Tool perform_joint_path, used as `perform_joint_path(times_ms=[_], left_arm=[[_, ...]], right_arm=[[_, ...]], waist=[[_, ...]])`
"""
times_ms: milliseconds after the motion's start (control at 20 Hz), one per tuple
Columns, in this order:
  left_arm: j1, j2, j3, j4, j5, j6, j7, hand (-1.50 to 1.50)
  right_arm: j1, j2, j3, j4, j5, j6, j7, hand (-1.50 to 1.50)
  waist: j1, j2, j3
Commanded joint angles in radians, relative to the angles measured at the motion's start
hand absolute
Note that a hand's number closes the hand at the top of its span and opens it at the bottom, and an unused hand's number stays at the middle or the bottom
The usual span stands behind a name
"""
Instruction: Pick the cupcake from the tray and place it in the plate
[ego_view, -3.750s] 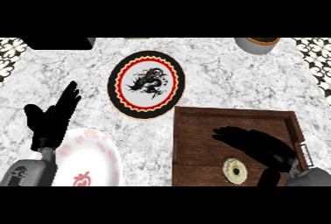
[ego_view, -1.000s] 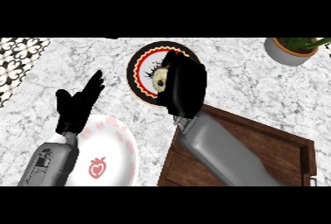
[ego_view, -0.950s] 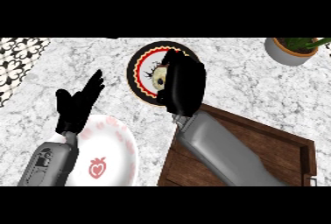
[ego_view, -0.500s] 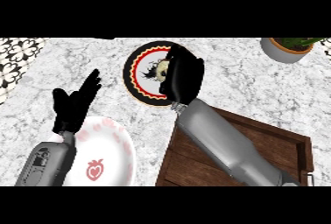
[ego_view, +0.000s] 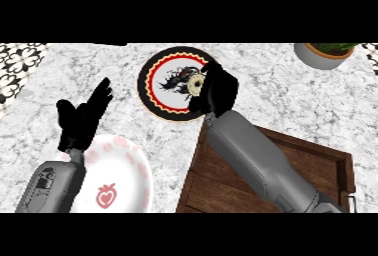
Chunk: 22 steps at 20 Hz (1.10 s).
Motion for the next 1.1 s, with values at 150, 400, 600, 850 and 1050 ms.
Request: perform_joint_path(times_ms=[150, 400, 600, 850, 1050], left_arm=[[0.008, -0.023, -0.001, 0.010, -0.006, 0.015, -0.006, 0.00], [0.029, 0.003, 0.010, -0.026, 0.011, -0.011, 0.013, 0.00], [0.008, 0.018, 0.038, 0.004, 0.011, -0.006, -0.002, 0.00], [0.043, 0.014, 0.027, -0.021, 0.010, -0.017, -0.015, 0.00], [0.062, 0.009, 0.026, -0.046, 0.008, -0.007, -0.002, 0.00]], right_arm=[[-0.069, 0.006, 0.055, 0.100, -0.234, -0.134, -0.125, -1.50], [-0.108, 0.006, 0.085, 0.085, -0.198, -0.301, -0.253, -1.50], [-0.095, 0.006, 0.097, -0.045, -0.296, -0.411, -0.371, -1.50], [-0.086, 0.006, 0.072, -0.134, -0.461, -0.501, -0.306, -1.50], [0.011, 0.006, 0.062, -0.248, -0.663, -0.468, -0.444, -1.50]], waist=[[-0.021, -0.005, 0.000], [-0.020, -0.008, 0.001], [-0.029, -0.005, 0.001], [-0.028, -0.012, 0.000], [-0.044, -0.011, 0.002]])
